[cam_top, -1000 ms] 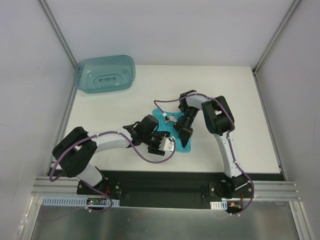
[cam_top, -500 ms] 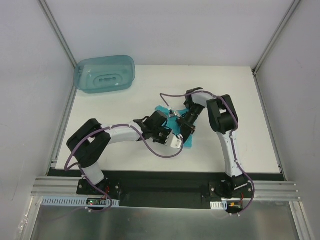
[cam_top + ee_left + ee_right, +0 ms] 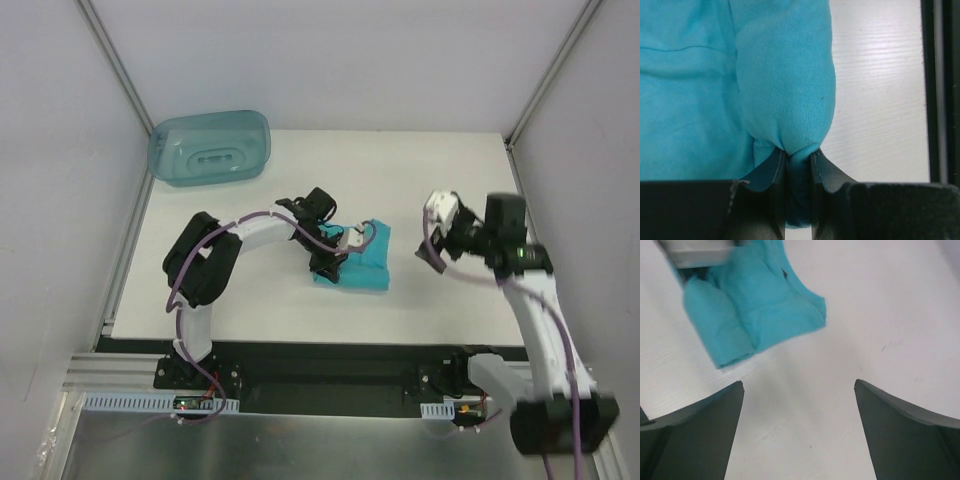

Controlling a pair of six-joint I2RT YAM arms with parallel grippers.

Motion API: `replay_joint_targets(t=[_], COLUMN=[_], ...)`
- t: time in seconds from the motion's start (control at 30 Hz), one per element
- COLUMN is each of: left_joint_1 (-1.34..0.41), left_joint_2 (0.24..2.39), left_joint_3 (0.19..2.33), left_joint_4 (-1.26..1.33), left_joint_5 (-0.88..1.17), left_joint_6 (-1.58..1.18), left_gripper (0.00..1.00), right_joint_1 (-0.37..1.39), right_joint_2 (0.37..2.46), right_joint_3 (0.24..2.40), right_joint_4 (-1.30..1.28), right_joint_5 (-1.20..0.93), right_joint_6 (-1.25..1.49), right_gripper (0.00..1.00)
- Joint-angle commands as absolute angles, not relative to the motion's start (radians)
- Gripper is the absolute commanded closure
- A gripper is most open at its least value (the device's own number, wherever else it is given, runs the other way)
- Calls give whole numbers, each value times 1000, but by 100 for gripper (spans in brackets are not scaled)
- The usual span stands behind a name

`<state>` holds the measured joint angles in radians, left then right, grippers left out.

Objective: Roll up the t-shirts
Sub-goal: Roll the T-shirt to the center of the board.

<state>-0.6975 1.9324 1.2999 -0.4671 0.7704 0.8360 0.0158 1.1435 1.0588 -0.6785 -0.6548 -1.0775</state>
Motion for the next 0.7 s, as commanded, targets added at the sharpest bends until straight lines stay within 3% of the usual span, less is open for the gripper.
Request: replay_joint_targets(t=[0.0, 0.03, 0.1, 0.23, 0.67], left_joint_1=[-657, -652, -649, -647, -634], left_joint_2=[2000, 2005, 2013, 2025, 2036], left_joint_3=[1387, 1397, 1399, 1396, 1390], left_joint_4=[-620, -632, -644, -670, -686], left_joint_5=[1028, 1038, 1063, 1071, 1089], left_joint_6=[687, 687, 695, 710, 710], left_gripper=[100, 100, 100, 100, 100], right_joint_1=[240, 279, 342, 426, 581], right_joint_2=[853, 853, 856, 888, 1239], right_joint_3=[721, 718, 681, 618, 724], right_joint_4=[-372, -508, -548, -437, -348], right_joint_5=[-525, -535, -555, -523, -563], right_joint_6=[-1226, -1280, -1287, -1270, -1275], right_gripper=[4, 2, 1, 1, 1])
